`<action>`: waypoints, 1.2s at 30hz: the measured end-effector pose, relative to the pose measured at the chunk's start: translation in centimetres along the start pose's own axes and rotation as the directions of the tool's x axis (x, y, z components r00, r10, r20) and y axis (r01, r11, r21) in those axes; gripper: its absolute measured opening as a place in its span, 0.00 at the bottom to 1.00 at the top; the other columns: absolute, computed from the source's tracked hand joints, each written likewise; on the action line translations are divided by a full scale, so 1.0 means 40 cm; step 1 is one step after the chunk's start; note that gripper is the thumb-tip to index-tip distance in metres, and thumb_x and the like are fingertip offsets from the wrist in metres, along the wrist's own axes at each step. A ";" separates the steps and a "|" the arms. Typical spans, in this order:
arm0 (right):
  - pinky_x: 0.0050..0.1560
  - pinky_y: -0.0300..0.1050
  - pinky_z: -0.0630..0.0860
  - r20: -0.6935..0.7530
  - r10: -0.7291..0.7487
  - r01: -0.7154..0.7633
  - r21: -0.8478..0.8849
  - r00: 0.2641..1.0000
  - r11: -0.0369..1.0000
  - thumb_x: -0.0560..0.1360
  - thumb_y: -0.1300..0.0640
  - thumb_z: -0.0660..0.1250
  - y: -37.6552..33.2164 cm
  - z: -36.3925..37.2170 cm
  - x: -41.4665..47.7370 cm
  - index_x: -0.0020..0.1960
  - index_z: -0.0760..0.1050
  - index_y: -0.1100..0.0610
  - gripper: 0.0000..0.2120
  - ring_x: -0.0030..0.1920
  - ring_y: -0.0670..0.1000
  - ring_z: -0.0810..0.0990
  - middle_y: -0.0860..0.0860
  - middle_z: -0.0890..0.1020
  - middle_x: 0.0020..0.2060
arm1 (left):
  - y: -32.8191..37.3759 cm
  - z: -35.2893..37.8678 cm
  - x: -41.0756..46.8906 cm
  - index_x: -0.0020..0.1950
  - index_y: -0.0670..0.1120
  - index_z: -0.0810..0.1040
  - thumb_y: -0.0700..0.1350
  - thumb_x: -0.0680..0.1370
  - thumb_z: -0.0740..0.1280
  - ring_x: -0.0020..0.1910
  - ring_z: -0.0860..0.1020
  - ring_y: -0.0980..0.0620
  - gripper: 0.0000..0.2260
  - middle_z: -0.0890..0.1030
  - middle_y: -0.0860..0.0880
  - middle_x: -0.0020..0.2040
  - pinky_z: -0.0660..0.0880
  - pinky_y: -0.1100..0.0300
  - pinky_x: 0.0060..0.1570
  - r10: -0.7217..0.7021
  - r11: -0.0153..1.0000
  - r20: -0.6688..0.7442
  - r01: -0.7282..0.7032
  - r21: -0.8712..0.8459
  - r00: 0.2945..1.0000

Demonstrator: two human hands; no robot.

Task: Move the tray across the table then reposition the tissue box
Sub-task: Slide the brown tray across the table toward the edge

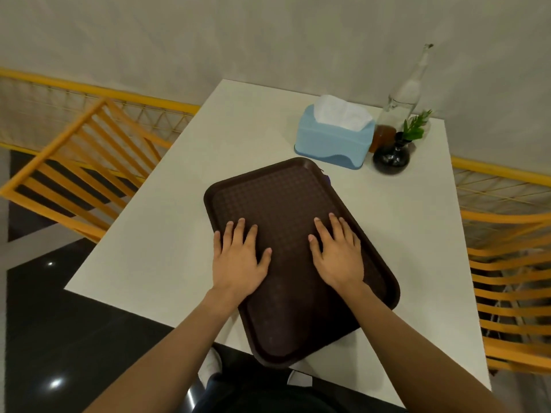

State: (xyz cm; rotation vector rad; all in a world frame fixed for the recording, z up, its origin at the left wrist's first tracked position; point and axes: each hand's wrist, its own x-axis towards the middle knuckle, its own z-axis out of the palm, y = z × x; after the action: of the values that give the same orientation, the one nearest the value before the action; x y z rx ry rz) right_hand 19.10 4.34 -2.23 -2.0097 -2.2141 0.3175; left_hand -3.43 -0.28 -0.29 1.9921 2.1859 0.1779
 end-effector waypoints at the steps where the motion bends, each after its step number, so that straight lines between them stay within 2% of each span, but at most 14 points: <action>1: 0.76 0.60 0.54 -0.005 0.026 -0.026 0.001 1.000 1.000 0.84 0.37 0.44 -0.028 0.004 -0.002 0.80 0.60 0.45 0.28 0.80 0.57 0.54 0.53 0.60 0.80 | -0.004 0.003 -0.009 0.81 0.51 0.62 0.67 0.80 0.50 0.82 0.51 0.42 0.34 0.58 0.44 0.83 0.43 0.41 0.78 -0.016 1.000 0.004 0.016 -0.011 1.000; 4: 0.75 0.61 0.56 0.001 0.089 -0.089 -0.009 0.996 0.996 0.84 0.39 0.48 -0.104 0.011 -0.008 0.79 0.63 0.47 0.27 0.79 0.59 0.57 0.54 0.62 0.79 | -0.046 0.011 -0.018 0.83 0.52 0.56 0.69 0.79 0.44 0.82 0.50 0.41 0.36 0.55 0.44 0.83 0.39 0.40 0.78 -0.022 0.999 0.045 0.021 0.033 0.999; 6: 0.72 0.61 0.62 -0.009 0.084 -0.084 0.002 0.996 0.996 0.84 0.41 0.54 -0.130 -0.002 0.004 0.75 0.70 0.49 0.24 0.75 0.60 0.64 0.54 0.68 0.75 | -0.091 0.009 -0.013 0.83 0.52 0.55 0.69 0.79 0.42 0.82 0.51 0.41 0.37 0.56 0.45 0.83 0.38 0.40 0.78 0.007 0.998 0.033 -0.010 0.069 0.999; 8: 0.66 0.56 0.70 -0.044 0.009 -0.004 0.109 0.999 0.994 0.83 0.45 0.59 -0.132 -0.027 0.027 0.68 0.77 0.51 0.18 0.66 0.57 0.73 0.52 0.75 0.66 | -0.131 0.004 -0.005 0.83 0.52 0.57 0.70 0.79 0.42 0.82 0.53 0.41 0.37 0.58 0.44 0.83 0.39 0.40 0.78 0.039 0.996 0.017 -0.040 0.079 0.999; 10: 0.61 0.50 0.75 -0.089 -0.093 0.109 0.194 0.992 0.975 0.83 0.51 0.63 -0.121 -0.051 0.044 0.63 0.80 0.54 0.14 0.60 0.54 0.76 0.51 0.78 0.61 | -0.163 0.000 0.004 0.83 0.52 0.58 0.70 0.80 0.42 0.81 0.54 0.41 0.37 0.59 0.44 0.83 0.40 0.40 0.78 0.067 0.994 0.011 -0.068 0.087 0.998; 12: 0.57 0.48 0.77 -0.151 -0.158 0.180 0.142 0.976 0.973 0.82 0.54 0.66 -0.110 -0.065 0.055 0.63 0.81 0.55 0.12 0.59 0.53 0.76 0.51 0.78 0.59 | -0.196 -0.006 0.016 0.83 0.52 0.58 0.70 0.80 0.41 0.82 0.54 0.41 0.37 0.59 0.44 0.83 0.40 0.40 0.78 0.091 0.991 0.015 -0.092 0.095 0.996; 14: 0.56 0.48 0.77 -0.148 -0.083 0.100 0.114 0.985 0.988 0.82 0.53 0.65 -0.103 -0.067 0.060 0.68 0.77 0.54 0.16 0.60 0.53 0.75 0.52 0.76 0.60 | -0.226 -0.010 0.028 0.83 0.52 0.57 0.70 0.79 0.40 0.82 0.53 0.41 0.37 0.58 0.45 0.83 0.39 0.40 0.78 0.108 0.989 0.026 -0.110 0.101 0.994; 17: 0.59 0.53 0.78 -0.060 0.092 -0.083 0.149 0.994 0.985 0.83 0.50 0.62 -0.118 -0.042 0.055 0.76 0.67 0.51 0.22 0.62 0.56 0.76 0.54 0.74 0.65 | -0.276 -0.015 0.044 0.83 0.53 0.57 0.70 0.79 0.40 0.82 0.53 0.42 0.37 0.58 0.45 0.83 0.40 0.39 0.78 0.143 0.983 0.031 -0.146 0.108 0.989; 19: 0.61 0.55 0.77 -0.043 0.127 -0.118 0.178 0.991 0.977 0.84 0.49 0.60 -0.144 -0.015 0.049 0.77 0.65 0.51 0.22 0.62 0.57 0.77 0.54 0.77 0.66 | -0.313 -0.019 0.058 0.83 0.52 0.58 0.70 0.80 0.40 0.82 0.54 0.42 0.37 0.60 0.45 0.82 0.42 0.39 0.78 0.176 0.977 0.028 -0.178 0.116 0.984; 25: 0.57 0.57 0.77 -0.181 0.187 -0.166 0.124 0.966 0.978 0.84 0.52 0.60 -0.231 0.028 0.033 0.76 0.68 0.56 0.21 0.56 0.59 0.79 0.58 0.82 0.59 | -0.409 -0.038 0.115 0.82 0.51 0.62 0.69 0.80 0.43 0.80 0.58 0.41 0.36 0.63 0.44 0.81 0.45 0.39 0.79 0.285 0.951 0.018 -0.285 0.116 0.958; 31: 0.58 0.59 0.76 -0.187 0.238 -0.223 0.095 0.953 0.970 0.84 0.52 0.60 -0.304 0.045 0.051 0.75 0.69 0.58 0.21 0.57 0.61 0.78 0.59 0.81 0.59 | -0.483 -0.056 0.189 0.82 0.53 0.61 0.70 0.80 0.46 0.81 0.57 0.43 0.35 0.63 0.46 0.81 0.44 0.42 0.79 0.330 0.940 0.025 -0.331 0.079 0.944; 36: 0.59 0.60 0.74 -0.203 0.293 -0.273 0.122 0.934 0.954 0.84 0.52 0.60 -0.339 0.046 0.132 0.75 0.69 0.58 0.21 0.57 0.61 0.78 0.58 0.81 0.59 | -0.513 -0.076 0.316 0.82 0.55 0.59 0.72 0.79 0.45 0.82 0.54 0.46 0.36 0.60 0.49 0.82 0.41 0.44 0.79 0.363 0.930 0.039 -0.364 0.056 0.931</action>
State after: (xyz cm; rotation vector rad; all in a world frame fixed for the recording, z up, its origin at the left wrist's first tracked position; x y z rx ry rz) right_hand 5.02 8.29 -0.93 -2.1954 -1.7503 0.2094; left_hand -25.14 10.43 -2.22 2.4045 1.8047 0.1296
